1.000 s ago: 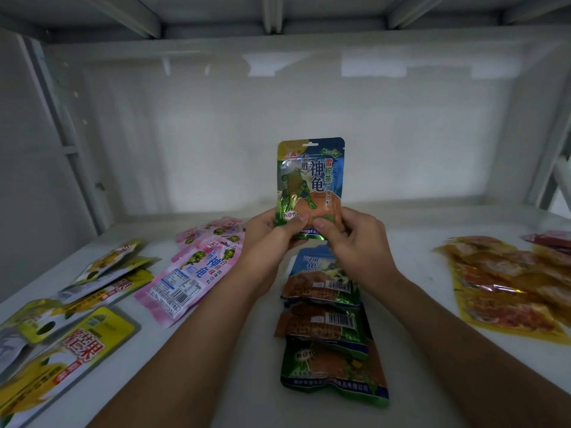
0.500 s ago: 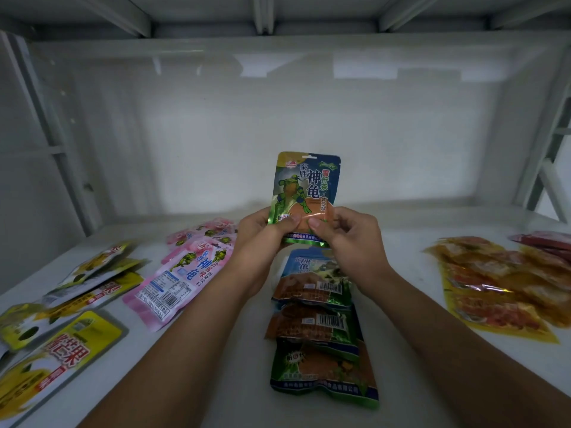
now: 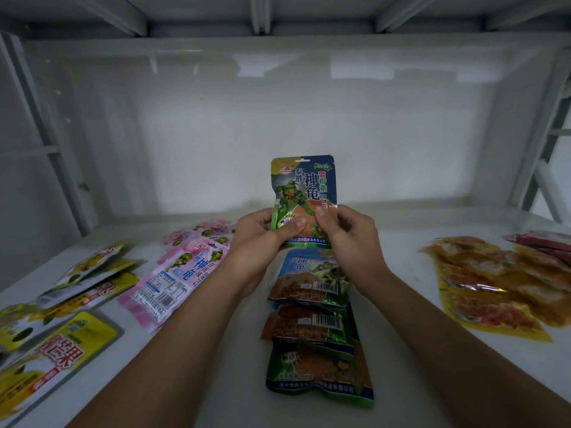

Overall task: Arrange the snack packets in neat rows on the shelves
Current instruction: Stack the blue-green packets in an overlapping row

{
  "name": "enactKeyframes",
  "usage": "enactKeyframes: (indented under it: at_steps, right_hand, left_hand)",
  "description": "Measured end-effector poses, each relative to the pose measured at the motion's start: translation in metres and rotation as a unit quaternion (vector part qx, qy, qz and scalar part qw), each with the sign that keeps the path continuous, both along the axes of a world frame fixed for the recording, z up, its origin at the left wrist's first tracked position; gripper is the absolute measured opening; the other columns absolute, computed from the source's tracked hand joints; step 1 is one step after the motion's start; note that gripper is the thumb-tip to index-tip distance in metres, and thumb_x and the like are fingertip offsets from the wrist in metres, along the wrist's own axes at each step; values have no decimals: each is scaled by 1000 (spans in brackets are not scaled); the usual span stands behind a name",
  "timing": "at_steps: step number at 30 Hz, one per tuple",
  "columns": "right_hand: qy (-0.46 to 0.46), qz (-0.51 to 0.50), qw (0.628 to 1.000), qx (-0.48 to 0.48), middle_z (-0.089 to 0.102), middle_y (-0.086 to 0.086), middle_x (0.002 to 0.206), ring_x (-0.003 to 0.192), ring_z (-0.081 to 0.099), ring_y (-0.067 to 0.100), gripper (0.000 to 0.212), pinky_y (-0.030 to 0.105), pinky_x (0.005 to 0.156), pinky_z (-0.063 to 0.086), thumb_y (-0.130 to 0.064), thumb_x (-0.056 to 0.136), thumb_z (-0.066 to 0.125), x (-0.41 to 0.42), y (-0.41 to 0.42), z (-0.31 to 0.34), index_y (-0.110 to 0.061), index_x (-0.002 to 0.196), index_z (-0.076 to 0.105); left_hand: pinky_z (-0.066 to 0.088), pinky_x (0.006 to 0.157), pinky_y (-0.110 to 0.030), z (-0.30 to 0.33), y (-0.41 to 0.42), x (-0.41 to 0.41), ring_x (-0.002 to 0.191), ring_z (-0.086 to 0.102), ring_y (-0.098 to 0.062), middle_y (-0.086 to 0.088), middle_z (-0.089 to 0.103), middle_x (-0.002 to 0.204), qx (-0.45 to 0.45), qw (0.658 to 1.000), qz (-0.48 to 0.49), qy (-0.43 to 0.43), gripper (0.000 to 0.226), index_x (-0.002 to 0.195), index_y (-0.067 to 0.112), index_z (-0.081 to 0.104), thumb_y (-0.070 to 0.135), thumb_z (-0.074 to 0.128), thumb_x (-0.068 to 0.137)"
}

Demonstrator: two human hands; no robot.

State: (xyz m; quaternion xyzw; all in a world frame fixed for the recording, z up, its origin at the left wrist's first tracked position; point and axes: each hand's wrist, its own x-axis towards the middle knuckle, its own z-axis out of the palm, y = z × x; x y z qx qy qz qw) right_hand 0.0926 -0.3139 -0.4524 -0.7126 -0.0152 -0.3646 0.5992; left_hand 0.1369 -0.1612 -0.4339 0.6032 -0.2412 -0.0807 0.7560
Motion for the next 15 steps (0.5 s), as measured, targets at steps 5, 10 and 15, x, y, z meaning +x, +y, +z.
enactKeyframes:
  at_steps: [5, 10, 15]
  right_hand:
    - [18, 22, 999, 23, 76, 21, 91, 92, 72, 43, 27, 59, 84, 59, -29, 100, 68, -1, -1, 2, -5, 92, 77]
    - [9, 34, 999, 10, 67, 32, 87, 72, 64, 32, 43, 46, 71, 56, -32, 93, 76, -3, 1, 0, 10, 87, 66]
    - [16, 67, 996, 59, 79, 15, 95, 91, 77, 33, 20, 46, 80, 65, -23, 98, 72, -4, 2, 3, -4, 103, 76]
  left_hand:
    - [57, 65, -18, 0, 0, -1, 87, 78, -18, -14, 80, 104, 7, 1000, 28, -7, 21, 114, 1, 76, 7, 74, 94]
    - [58, 70, -22, 4, 2, 1, 87, 76, -20, -17, 78, 101, -37, 998, -14, 41, 25, 116, -6, 73, 11, 70, 98]
    - [58, 75, -23, 2, 4, 2, 95, 77, -25, -19, 78, 108, -19, 999, -20, 17, 24, 117, -2, 74, 7, 72, 95]
